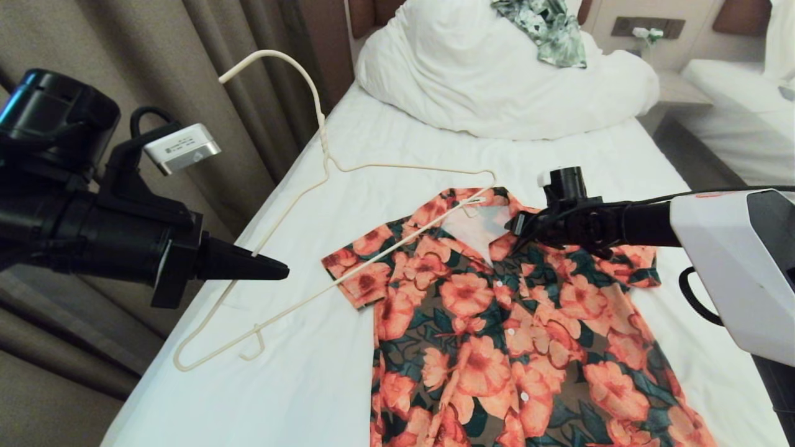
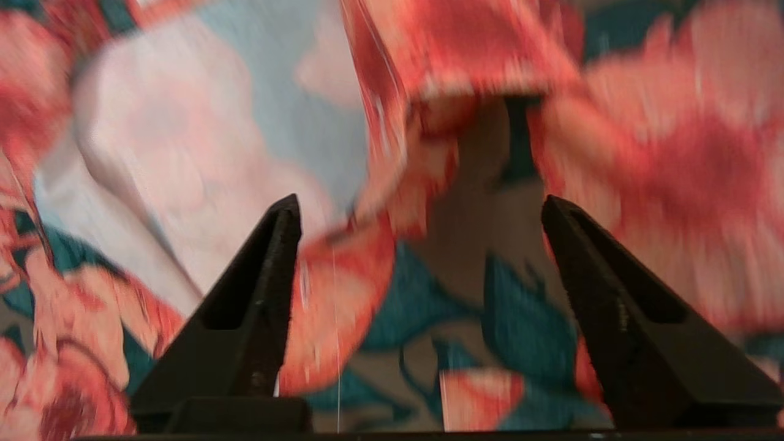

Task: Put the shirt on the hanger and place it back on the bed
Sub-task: Lift the shirt and hanger

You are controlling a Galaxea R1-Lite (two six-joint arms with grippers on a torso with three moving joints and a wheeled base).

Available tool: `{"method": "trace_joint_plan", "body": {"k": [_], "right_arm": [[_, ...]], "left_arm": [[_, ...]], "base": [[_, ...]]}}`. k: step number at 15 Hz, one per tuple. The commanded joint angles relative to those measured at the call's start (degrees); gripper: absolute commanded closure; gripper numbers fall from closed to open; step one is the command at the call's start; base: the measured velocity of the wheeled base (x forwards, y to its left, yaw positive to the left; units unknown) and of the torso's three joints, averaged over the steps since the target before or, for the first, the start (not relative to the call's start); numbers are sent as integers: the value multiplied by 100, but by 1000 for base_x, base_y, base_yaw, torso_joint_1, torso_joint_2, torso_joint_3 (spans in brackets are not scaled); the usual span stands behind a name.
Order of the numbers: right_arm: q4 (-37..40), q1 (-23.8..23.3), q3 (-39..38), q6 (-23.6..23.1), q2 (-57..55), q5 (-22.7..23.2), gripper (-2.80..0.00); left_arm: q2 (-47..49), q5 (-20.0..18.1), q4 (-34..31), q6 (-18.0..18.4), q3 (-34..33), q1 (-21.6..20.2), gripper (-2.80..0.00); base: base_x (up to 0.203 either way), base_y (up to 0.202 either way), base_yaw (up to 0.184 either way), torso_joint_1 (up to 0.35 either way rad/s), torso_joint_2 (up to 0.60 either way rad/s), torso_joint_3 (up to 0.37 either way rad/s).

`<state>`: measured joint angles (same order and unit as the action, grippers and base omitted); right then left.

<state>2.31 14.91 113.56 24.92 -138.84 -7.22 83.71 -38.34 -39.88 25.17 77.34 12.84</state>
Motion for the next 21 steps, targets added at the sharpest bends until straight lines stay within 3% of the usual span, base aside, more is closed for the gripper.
{"method": "trace_joint_plan", "body": {"k": [1,2,3,7,15,21], "right_arm": [[-465,3,0,-213,-180,-63,-280],[-622,4,0,-354,-234,-198,-280],[-791,18,0,-476,-302,-277,0],[-1049,21,0,-743,-443,-289,0],[-1269,14,-27,-744,-148,-396,0],[-254,46,-531,-647,1181,-500,0]], "left_arm": [[-13,-24,-20,15,-44,0,0],[-23,-24,-20,15,-44,0,0],[-30,-24,-20,23,-44,0,0],[-4,-24,-11,29,-44,8,0],[72,-12,-11,45,-94,218,0],[329,-15,-2,33,-71,445,0]], "base": [[0,0,0,0,0,0],[0,0,0,0,0,0],[0,0,0,0,0,0],[0,0,0,0,0,0],[0,0,0,0,0,0],[0,0,0,0,0,0]]}}
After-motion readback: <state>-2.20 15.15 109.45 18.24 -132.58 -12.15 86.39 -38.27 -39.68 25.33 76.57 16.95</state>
